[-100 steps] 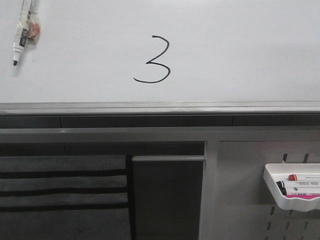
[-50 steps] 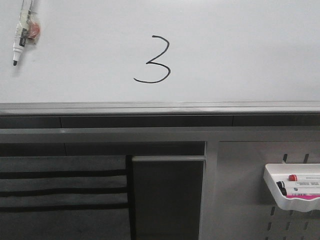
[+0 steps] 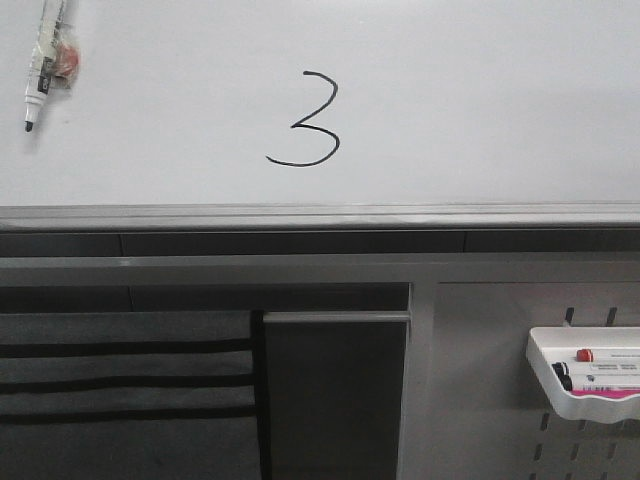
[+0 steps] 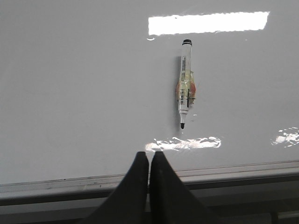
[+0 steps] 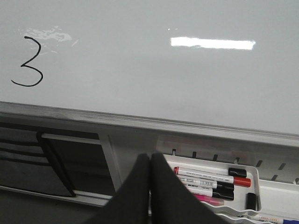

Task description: Write number 3 on whiteboard

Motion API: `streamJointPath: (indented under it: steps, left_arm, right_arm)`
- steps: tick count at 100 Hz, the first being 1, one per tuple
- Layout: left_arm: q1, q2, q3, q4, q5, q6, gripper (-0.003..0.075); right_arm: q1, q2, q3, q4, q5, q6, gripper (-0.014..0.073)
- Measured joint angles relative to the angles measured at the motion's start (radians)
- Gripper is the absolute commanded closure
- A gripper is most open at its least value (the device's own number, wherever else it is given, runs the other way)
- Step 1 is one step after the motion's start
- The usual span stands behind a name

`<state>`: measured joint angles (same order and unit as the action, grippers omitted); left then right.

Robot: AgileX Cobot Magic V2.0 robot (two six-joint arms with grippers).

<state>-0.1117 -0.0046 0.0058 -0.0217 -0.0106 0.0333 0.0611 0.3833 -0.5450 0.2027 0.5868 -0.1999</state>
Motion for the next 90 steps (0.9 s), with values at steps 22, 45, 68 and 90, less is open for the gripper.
streamJointPath:
  steps: [22, 45, 68, 90]
  left_arm:
    - [0.000, 0.000, 0.000, 0.002, 0.002, 0.000, 0.0741]
    - [0.000, 0.000, 0.000, 0.002, 0.002, 0.000, 0.0741]
    - [0.000, 0.000, 0.000, 0.003, 0.002, 0.000, 0.0741]
    - [0.000, 0.000, 0.000, 0.003, 0.002, 0.000, 0.0741]
  right_arm:
    - [0.000, 0.000, 0.000, 0.000, 0.000, 0.000, 0.0663]
    - [0.000, 0.000, 0.000, 0.000, 0.000, 0.000, 0.0663]
    - [-0.019, -0.067, 0.040, 0.000, -0.013, 0.000, 0.0663]
    - [-0.088, -0.284, 0.283, 0.074, -0.209, 0.000, 0.0663]
